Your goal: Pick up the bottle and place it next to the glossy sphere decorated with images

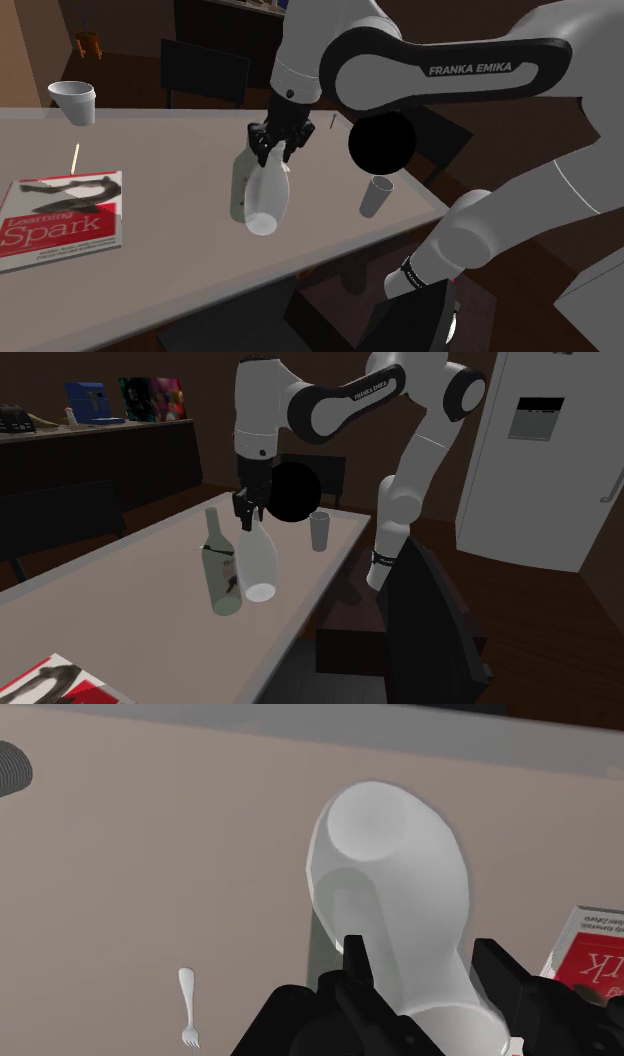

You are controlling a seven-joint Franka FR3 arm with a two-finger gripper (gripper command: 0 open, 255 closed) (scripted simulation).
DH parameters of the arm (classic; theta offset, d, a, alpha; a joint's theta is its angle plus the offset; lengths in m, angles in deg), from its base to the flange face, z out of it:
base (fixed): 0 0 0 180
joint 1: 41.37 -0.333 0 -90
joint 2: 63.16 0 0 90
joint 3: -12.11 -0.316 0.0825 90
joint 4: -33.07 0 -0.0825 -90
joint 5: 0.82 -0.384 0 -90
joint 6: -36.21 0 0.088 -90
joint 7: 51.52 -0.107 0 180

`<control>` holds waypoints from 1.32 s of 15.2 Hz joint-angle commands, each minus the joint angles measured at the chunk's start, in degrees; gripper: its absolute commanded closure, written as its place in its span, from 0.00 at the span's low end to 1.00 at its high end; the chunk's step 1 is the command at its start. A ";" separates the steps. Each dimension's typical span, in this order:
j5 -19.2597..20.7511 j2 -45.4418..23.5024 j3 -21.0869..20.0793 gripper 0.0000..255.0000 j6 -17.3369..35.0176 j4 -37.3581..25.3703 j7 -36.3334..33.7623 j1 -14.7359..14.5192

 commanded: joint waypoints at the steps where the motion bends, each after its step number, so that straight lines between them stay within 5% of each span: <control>1: -0.10 0.40 0.19 1.00 -1.60 -1.23 0.05 -0.08; 20: 1.01 -0.48 1.68 1.00 -16.07 -16.51 0.66 0.83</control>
